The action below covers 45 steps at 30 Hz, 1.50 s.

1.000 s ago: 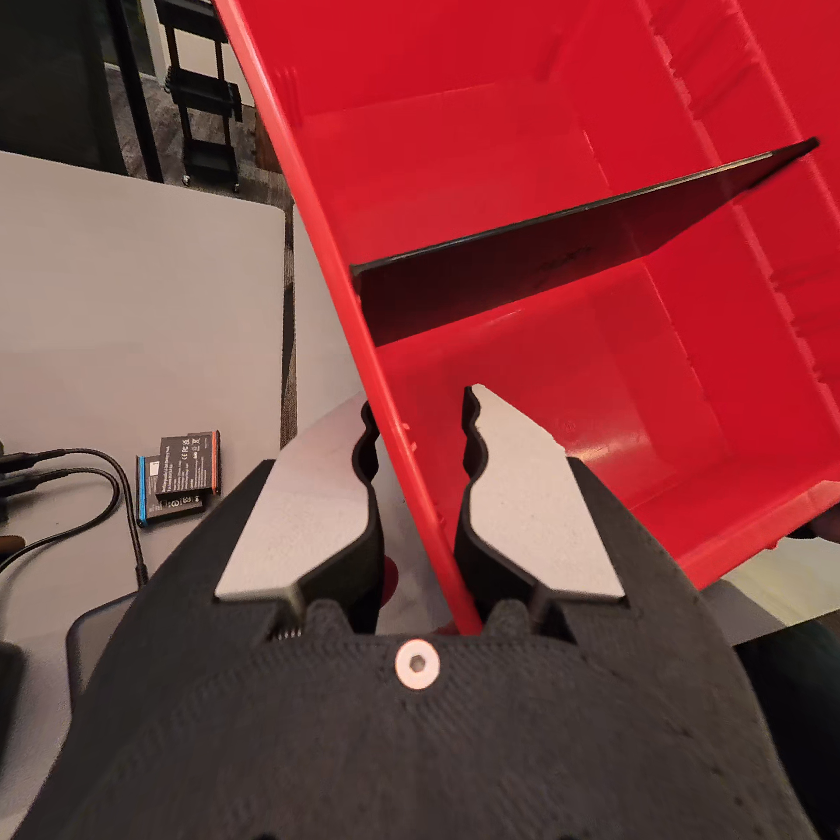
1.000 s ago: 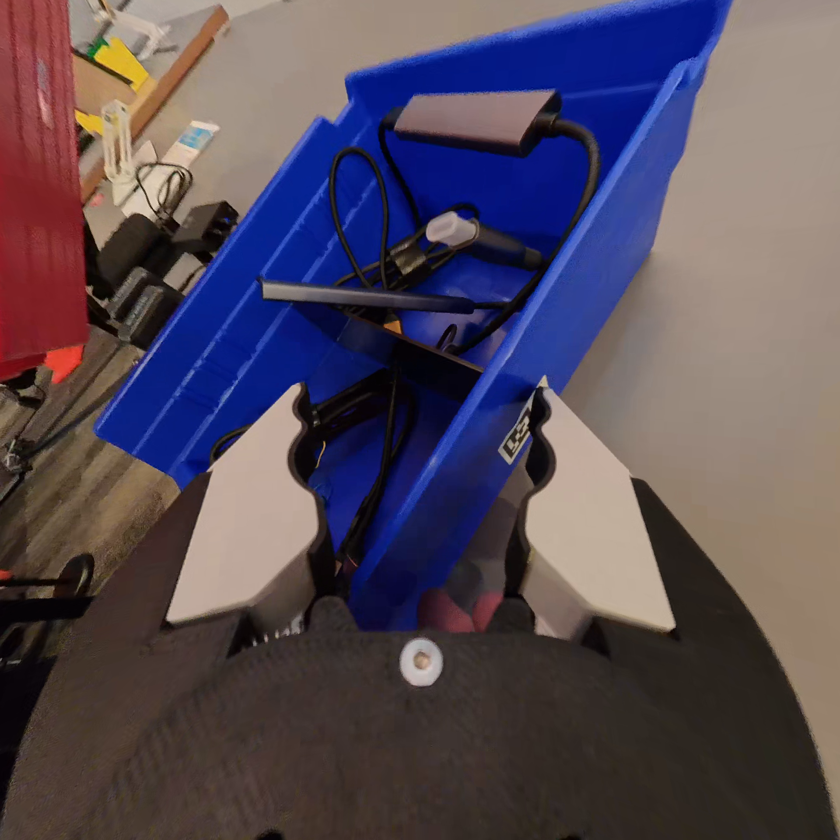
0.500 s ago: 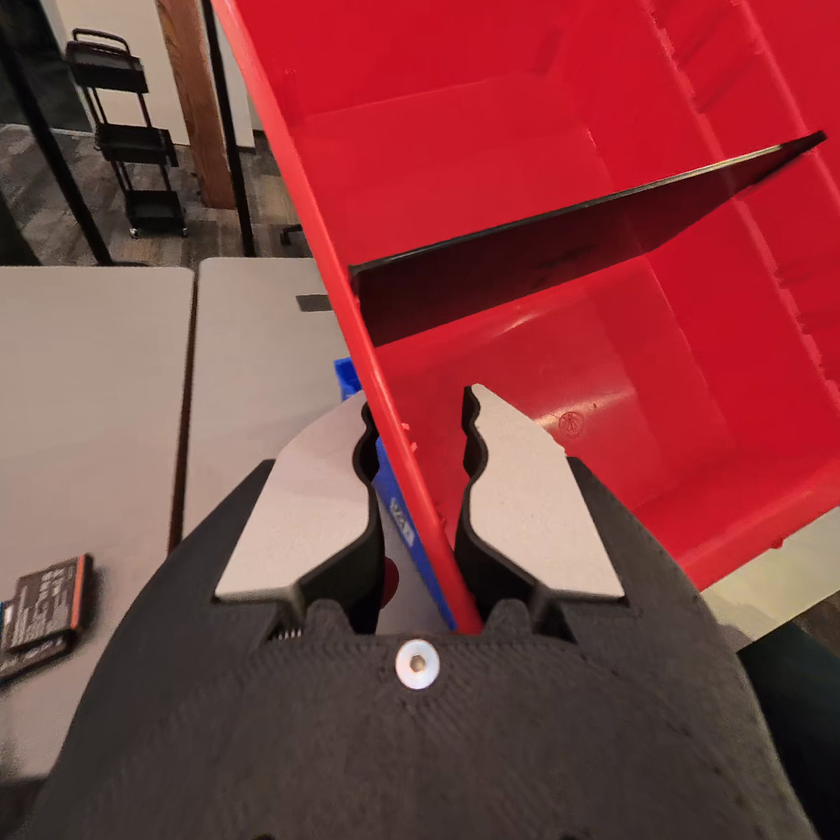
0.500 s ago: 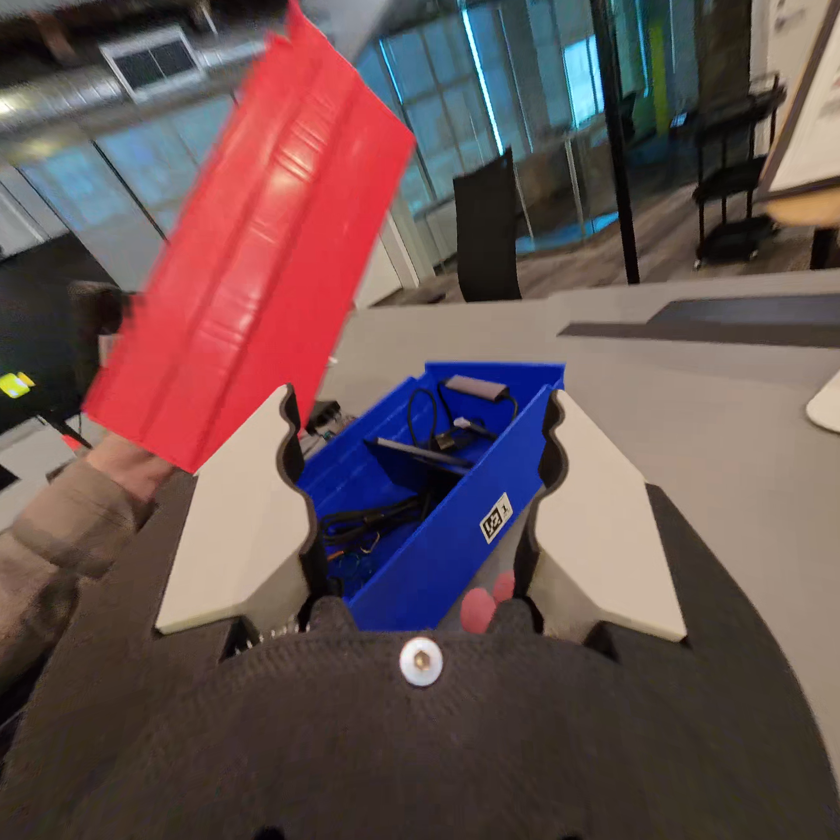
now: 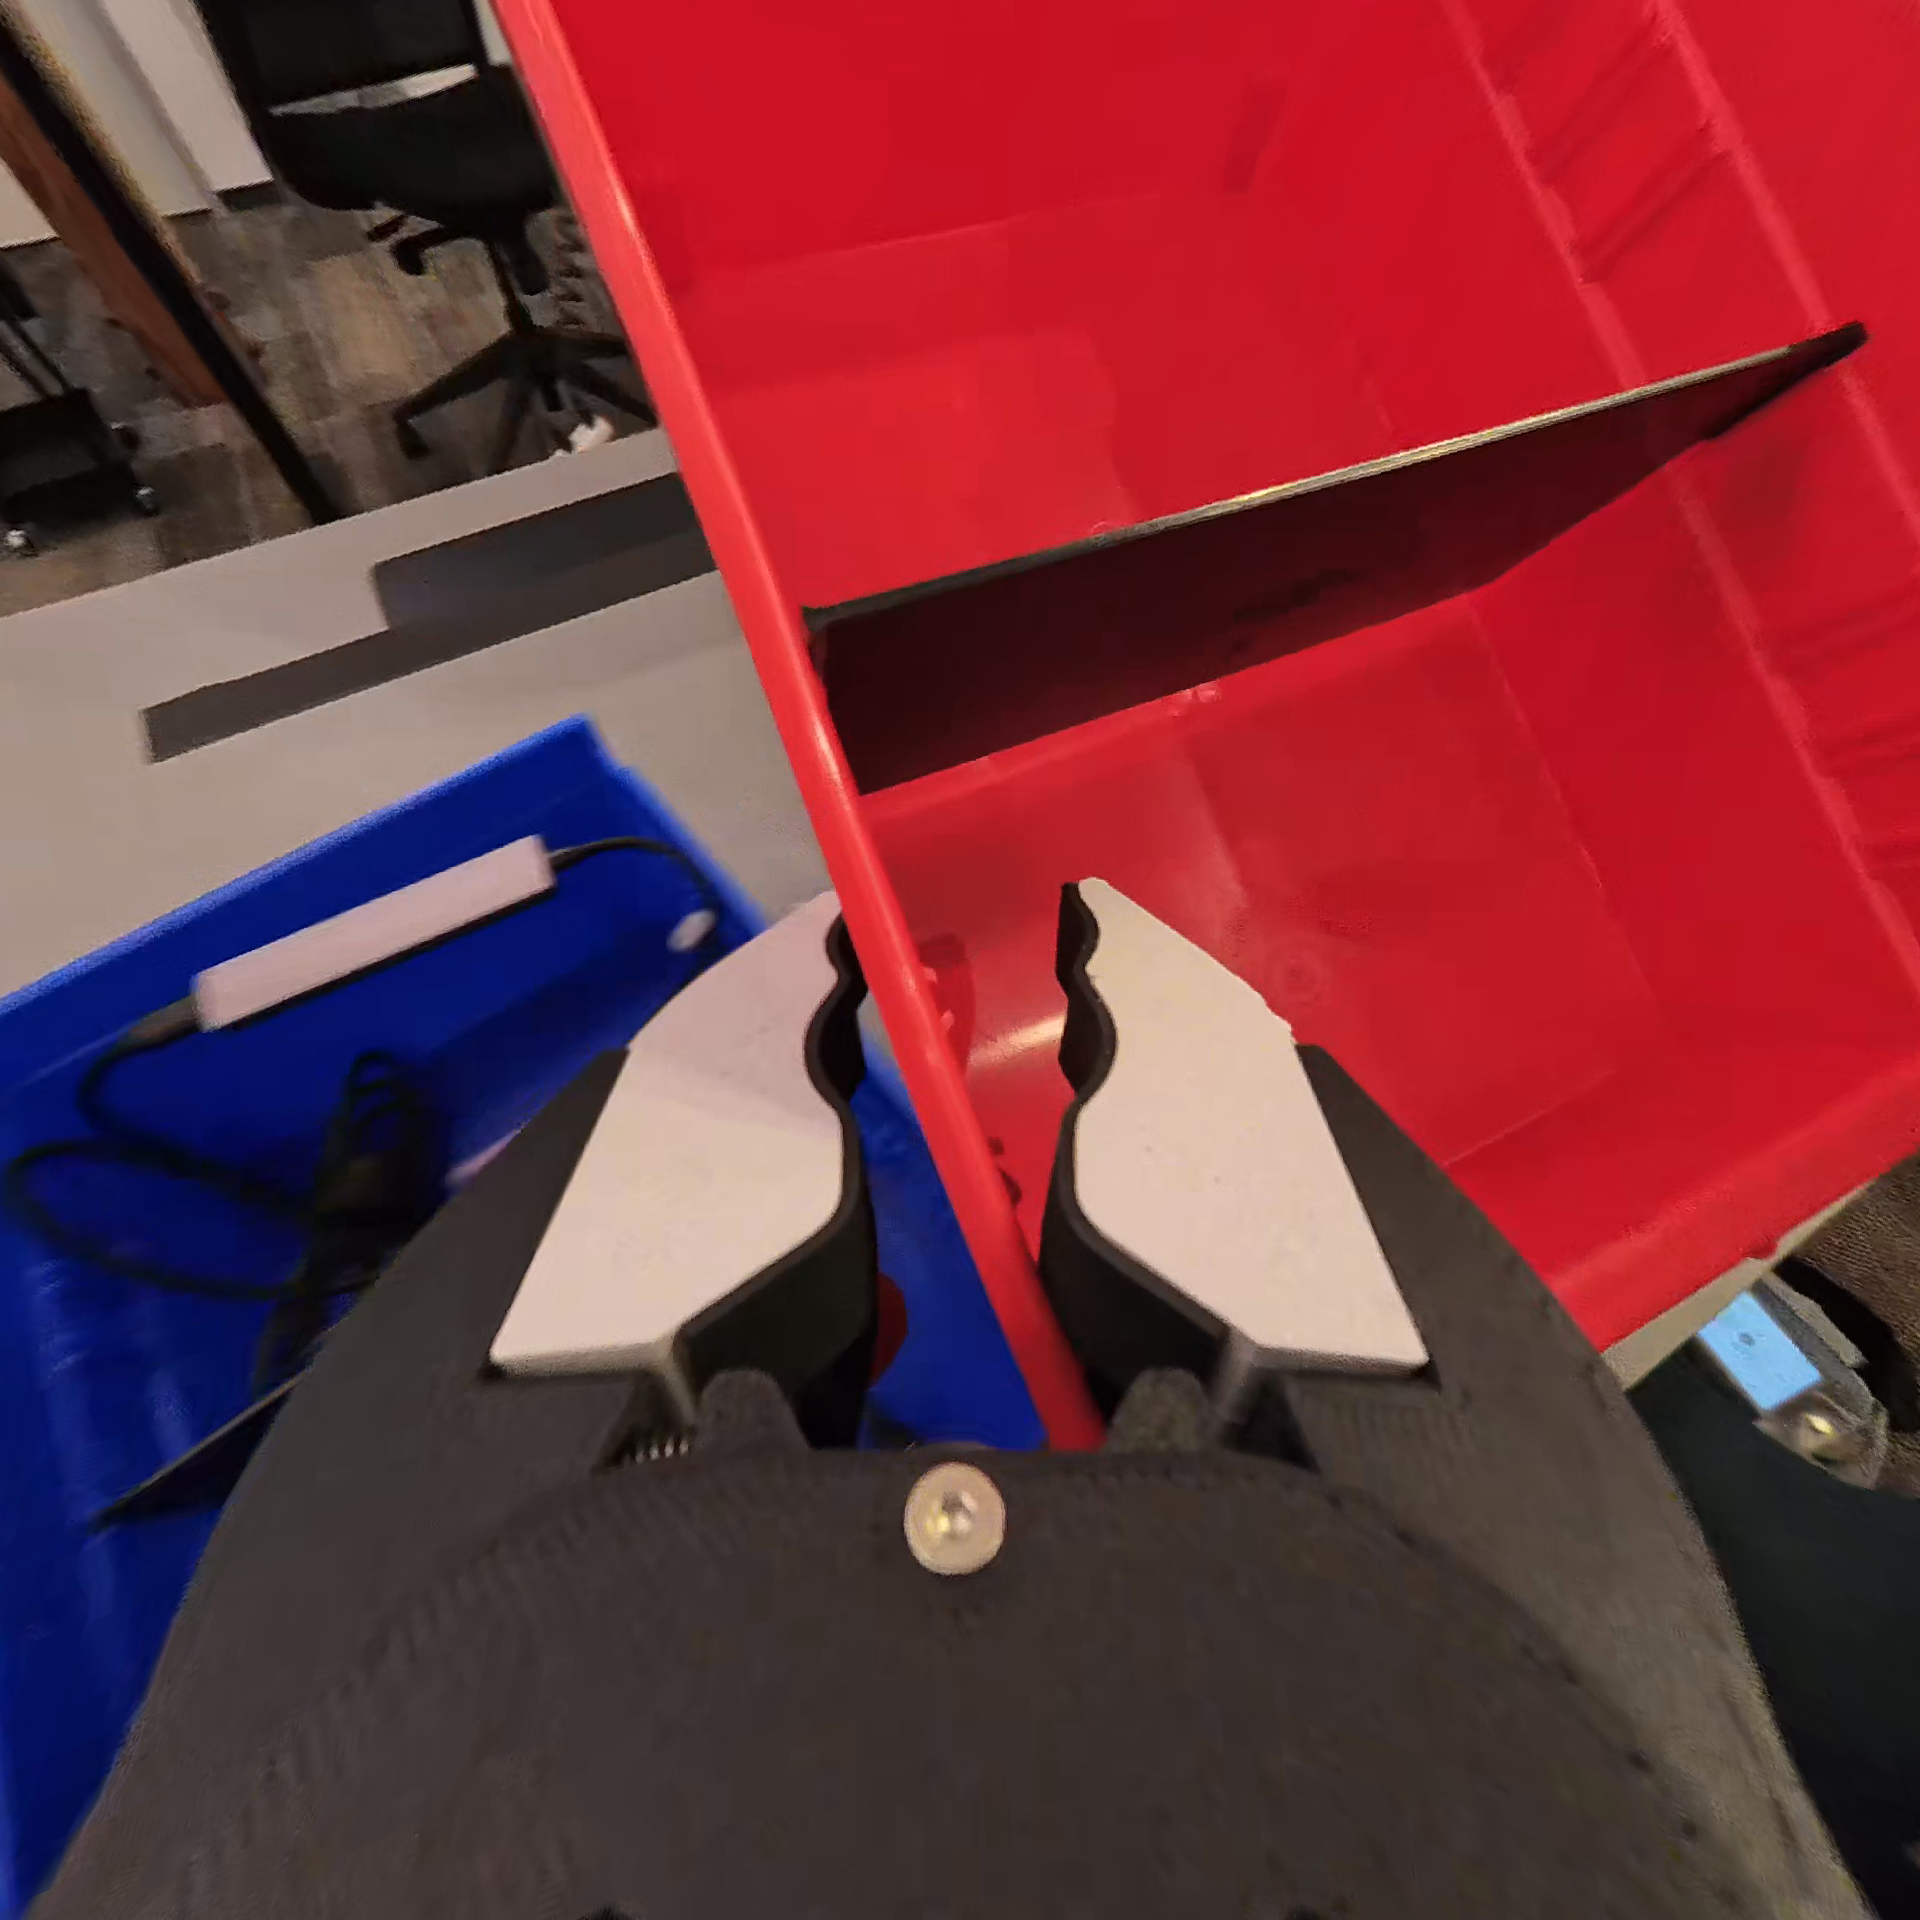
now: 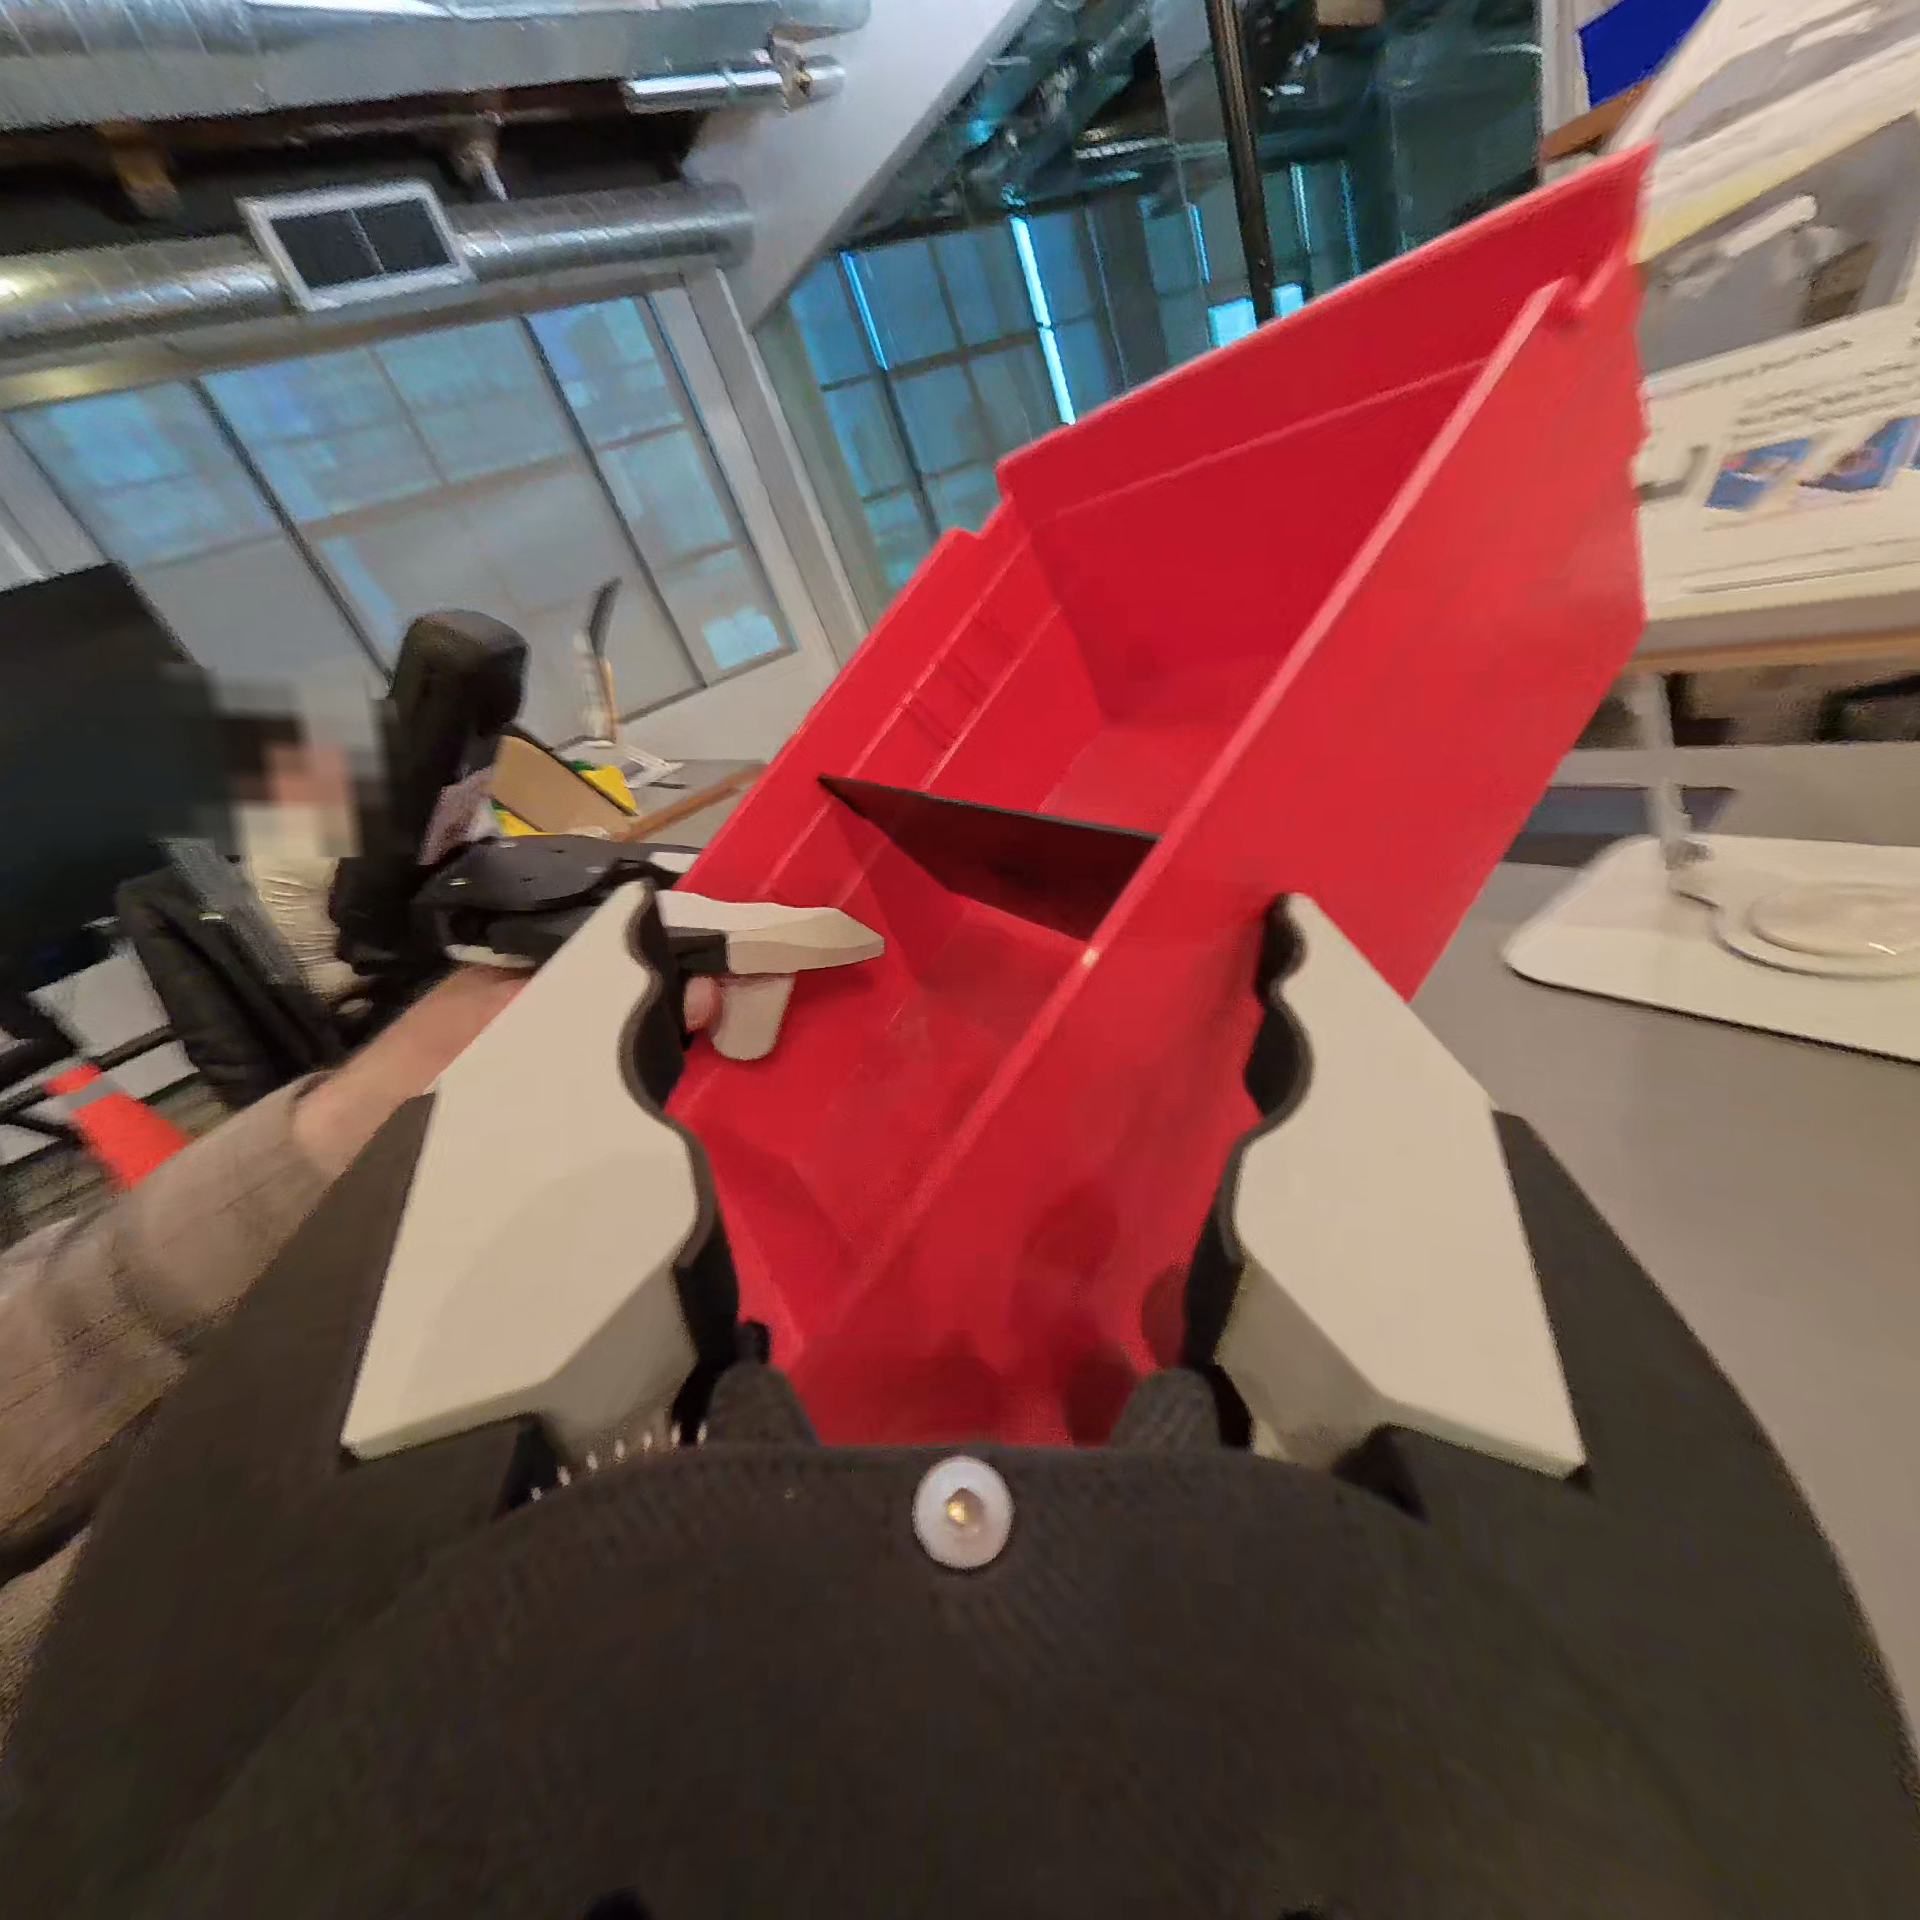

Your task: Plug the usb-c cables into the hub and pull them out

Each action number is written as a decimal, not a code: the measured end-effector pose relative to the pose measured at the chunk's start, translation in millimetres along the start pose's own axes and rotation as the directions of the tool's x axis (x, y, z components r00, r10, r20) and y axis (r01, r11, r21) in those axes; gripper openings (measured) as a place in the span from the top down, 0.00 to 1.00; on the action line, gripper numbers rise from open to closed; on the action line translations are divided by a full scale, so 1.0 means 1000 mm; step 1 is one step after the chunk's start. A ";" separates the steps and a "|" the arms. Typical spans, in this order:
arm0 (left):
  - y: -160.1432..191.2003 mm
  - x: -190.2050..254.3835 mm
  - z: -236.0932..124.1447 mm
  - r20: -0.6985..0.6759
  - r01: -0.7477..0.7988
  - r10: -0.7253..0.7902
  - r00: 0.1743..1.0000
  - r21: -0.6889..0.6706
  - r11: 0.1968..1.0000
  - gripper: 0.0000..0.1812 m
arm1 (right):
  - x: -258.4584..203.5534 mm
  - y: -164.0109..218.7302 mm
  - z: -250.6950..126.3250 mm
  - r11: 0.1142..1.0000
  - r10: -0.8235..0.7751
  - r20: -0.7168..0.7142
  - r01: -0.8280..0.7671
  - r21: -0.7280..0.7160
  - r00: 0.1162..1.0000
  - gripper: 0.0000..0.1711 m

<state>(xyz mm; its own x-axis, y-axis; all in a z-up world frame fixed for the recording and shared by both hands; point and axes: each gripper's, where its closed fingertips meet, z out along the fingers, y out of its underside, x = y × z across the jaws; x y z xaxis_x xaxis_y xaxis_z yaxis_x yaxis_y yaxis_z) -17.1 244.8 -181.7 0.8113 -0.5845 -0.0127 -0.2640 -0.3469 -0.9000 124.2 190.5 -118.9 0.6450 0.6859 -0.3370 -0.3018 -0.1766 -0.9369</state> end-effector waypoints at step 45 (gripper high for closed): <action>0.003 0.153 -0.009 -0.476 0.152 -0.145 0.867 -0.023 0.988 0.36 | 0.215 0.065 -0.160 0.884 -0.366 -0.651 0.031 -0.466 0.665 0.60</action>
<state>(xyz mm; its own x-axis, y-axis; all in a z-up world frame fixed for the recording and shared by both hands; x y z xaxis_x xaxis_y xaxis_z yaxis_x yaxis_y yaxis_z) 101.2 148.0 -182.2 0.4937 -0.8059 0.3267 -0.1497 -0.4488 -0.8810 355.5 214.0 -266.8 0.9965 0.0606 0.0582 0.0798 -0.4639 -0.8823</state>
